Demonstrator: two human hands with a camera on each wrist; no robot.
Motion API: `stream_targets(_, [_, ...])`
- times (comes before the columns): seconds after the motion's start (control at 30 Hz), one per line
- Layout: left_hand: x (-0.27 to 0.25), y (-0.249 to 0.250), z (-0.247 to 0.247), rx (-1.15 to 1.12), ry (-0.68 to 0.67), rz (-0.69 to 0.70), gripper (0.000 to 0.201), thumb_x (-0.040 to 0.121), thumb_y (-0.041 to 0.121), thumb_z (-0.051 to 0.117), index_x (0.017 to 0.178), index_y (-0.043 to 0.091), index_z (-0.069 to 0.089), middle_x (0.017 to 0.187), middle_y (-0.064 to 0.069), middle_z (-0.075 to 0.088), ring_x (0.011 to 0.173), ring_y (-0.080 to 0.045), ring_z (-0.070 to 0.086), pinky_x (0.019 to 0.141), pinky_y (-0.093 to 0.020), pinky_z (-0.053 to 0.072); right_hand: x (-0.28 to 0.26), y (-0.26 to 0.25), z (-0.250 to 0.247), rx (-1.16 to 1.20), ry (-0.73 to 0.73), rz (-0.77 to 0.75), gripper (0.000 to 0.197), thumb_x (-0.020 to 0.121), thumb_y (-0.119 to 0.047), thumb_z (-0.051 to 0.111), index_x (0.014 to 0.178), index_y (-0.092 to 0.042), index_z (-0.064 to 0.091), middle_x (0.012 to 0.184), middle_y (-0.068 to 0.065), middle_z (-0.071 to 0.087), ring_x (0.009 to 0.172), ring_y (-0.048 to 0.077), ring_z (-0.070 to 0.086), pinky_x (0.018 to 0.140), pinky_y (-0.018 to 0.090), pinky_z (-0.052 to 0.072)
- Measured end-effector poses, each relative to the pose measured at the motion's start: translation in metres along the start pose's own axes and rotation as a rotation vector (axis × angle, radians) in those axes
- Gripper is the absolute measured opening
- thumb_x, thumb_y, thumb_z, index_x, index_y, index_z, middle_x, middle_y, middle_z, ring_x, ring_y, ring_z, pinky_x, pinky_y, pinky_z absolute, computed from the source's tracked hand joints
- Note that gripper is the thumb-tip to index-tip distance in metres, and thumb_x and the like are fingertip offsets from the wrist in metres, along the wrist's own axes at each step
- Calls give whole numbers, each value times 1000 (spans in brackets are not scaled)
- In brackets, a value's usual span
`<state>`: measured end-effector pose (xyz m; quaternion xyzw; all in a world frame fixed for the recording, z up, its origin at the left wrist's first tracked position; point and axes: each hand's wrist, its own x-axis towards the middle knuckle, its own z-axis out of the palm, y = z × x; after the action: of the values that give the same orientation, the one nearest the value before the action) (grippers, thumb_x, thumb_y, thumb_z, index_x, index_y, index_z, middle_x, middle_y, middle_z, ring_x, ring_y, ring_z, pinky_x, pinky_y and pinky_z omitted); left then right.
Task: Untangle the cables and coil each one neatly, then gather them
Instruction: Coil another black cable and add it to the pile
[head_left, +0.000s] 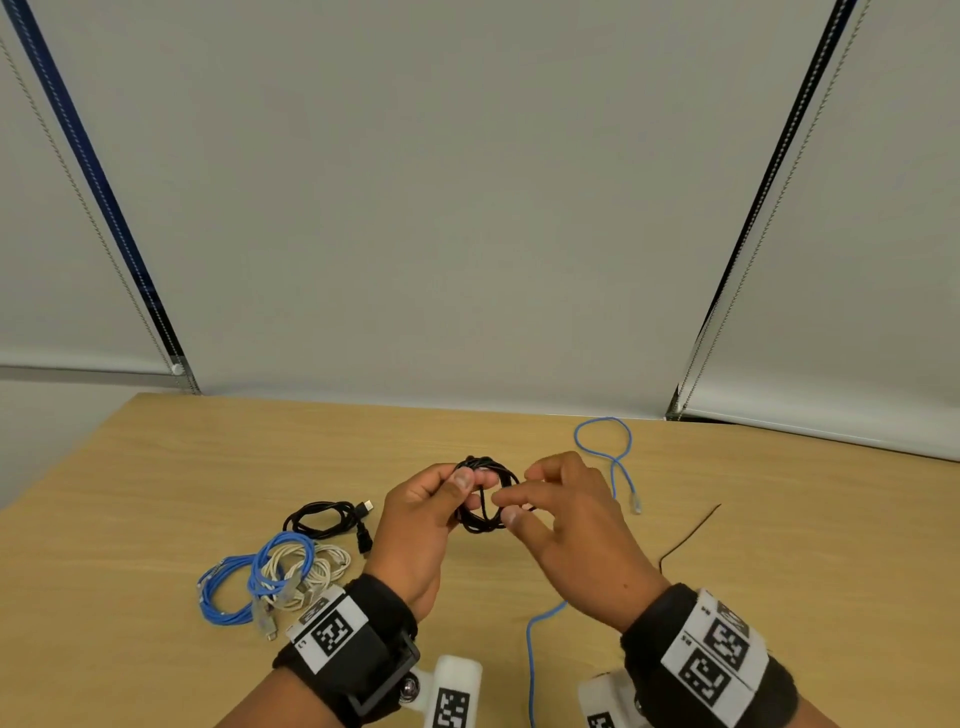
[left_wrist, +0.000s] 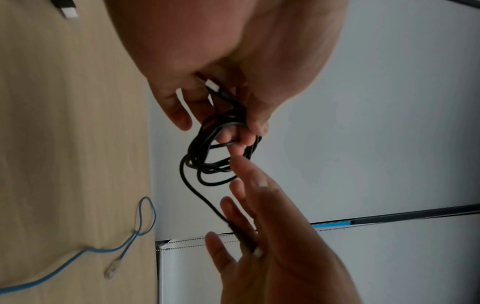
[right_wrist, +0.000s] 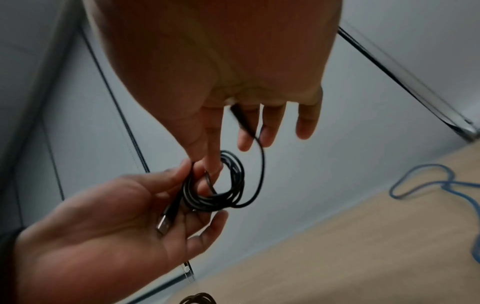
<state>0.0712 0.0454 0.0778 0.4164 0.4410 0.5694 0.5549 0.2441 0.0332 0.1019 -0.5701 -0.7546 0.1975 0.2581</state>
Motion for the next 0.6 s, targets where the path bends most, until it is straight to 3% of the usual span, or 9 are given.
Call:
stream_targets(0.1, [-2, -2, 3, -21, -60, 32, 21, 97, 22, 61, 92, 15, 80, 104, -11, 78, 89, -18, 66, 93, -38, 52, 1, -7, 3, -93, -78, 68, 27, 95, -51, 57, 120, -46, 66, 141, -12, 39, 130, 17, 36, 105, 43, 39])
stream_targets(0.17, [-3, -2, 4, -22, -100, 53, 20, 93, 29, 63, 93, 17, 79, 99, -12, 78, 89, -18, 70, 89, -36, 54, 2, -8, 3, 96, -101, 117, 19, 93, -48, 63, 109, -41, 72, 142, -11, 39, 133, 17, 36, 108, 45, 38])
stream_targets(0.23, [-1, -2, 2, 60, -90, 88, 21, 99, 26, 60, 90, 22, 78, 90, -9, 78, 81, -17, 71, 83, -37, 56, 3, -8, 6, 307, -91, 150, 7, 89, -39, 71, 92, -36, 76, 138, -11, 42, 134, 13, 36, 110, 42, 36])
stream_targets(0.33, [7, -4, -5, 318, -22, 141, 26, 103, 21, 55, 87, 27, 75, 82, -3, 76, 71, -14, 70, 79, -41, 57, 5, -3, 7, 441, -54, 172, 12, 89, -29, 74, 78, -26, 76, 133, -11, 48, 132, 7, 42, 111, 37, 36])
stream_targets(0.4, [11, -5, -14, 480, 38, 143, 24, 102, 24, 53, 87, 26, 72, 76, -2, 75, 67, -12, 69, 77, -41, 55, 8, 0, 2, 551, -44, 217, 21, 91, -24, 71, 70, -23, 75, 130, -12, 53, 127, 4, 48, 107, 34, 38])
stream_targets(0.5, [14, -7, -25, 589, 79, 109, 24, 102, 27, 53, 85, 27, 70, 71, -2, 73, 67, -11, 68, 77, -41, 54, 13, 4, -6, 606, -92, 267, 32, 93, -18, 63, 62, -22, 70, 120, -12, 65, 116, 3, 58, 90, 23, 42])
stream_targets(0.6, [14, -8, -24, 565, 93, 70, 24, 102, 26, 53, 86, 23, 71, 71, -2, 73, 67, -14, 68, 79, -44, 55, 13, 6, -8, 633, -133, 274, 28, 99, -22, 57, 73, -18, 66, 91, -4, 77, 96, 12, 70, 82, 22, 46])
